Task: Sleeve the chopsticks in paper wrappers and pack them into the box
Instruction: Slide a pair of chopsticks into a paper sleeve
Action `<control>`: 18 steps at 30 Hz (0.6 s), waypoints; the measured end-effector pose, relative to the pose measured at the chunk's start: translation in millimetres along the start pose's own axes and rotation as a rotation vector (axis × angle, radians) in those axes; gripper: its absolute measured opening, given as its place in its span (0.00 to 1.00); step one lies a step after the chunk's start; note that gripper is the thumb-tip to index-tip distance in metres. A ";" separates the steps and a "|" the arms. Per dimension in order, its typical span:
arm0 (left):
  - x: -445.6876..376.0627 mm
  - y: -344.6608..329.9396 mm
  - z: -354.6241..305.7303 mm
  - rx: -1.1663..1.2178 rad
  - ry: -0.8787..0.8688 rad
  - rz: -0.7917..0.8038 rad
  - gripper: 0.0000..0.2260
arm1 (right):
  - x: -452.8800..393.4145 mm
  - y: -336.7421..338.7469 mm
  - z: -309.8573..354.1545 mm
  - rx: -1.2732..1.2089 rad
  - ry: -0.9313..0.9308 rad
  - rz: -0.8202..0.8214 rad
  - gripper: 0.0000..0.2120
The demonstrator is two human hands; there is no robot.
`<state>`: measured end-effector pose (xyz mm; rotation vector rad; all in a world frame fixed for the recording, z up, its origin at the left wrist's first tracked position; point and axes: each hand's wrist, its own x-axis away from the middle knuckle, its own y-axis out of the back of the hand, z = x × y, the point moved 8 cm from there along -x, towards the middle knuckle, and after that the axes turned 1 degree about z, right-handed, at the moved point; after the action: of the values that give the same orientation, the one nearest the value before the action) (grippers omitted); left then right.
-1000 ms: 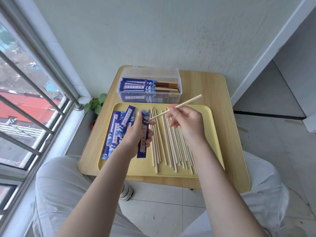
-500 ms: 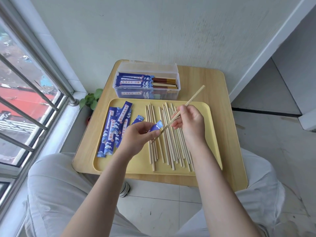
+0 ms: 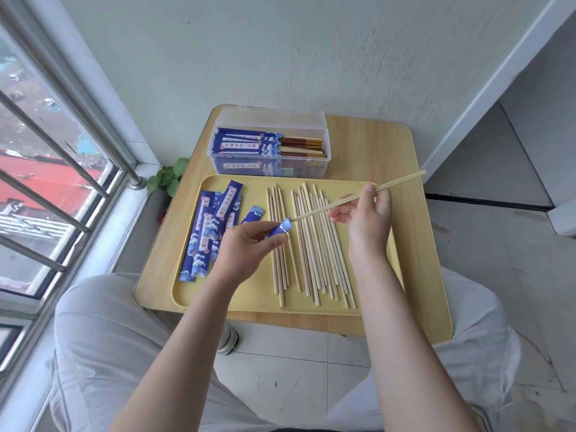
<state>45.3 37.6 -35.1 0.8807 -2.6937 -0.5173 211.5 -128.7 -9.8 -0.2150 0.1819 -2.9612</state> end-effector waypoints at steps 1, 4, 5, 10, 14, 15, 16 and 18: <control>1.1 -2.4 -0.1 0.049 0.030 0.058 0.06 | 0.3 2.1 2.8 -0.014 0.007 -0.014 0.11; 4.4 -6.9 3.7 0.194 0.150 0.200 0.12 | -2.4 8.8 14.9 -0.042 0.041 -0.042 0.11; 6.1 -7.6 3.5 0.243 0.180 0.231 0.12 | -2.7 8.7 18.1 -0.047 0.051 -0.028 0.12; 7.0 -17.7 -1.3 0.232 0.185 0.354 0.13 | 0.9 -5.1 16.6 0.014 0.075 0.084 0.11; 10.1 -19.8 -3.0 0.185 0.188 0.446 0.14 | 0.6 -6.2 14.4 0.043 0.086 0.095 0.11; 10.7 -19.4 -3.6 0.168 0.183 0.461 0.14 | 0.1 -5.8 14.3 0.040 0.083 0.093 0.11; 11.1 -19.3 -4.4 0.155 0.173 0.471 0.14 | -0.1 -5.6 14.1 0.037 0.080 0.092 0.12; 11.4 -19.8 -5.5 0.145 0.152 0.484 0.13 | 0.4 -6.2 14.3 0.039 0.076 0.096 0.11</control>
<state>48.4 14.4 -36.7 0.2593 -2.6897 -0.1433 212.4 -124.3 5.1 -0.0857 0.1404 -2.8759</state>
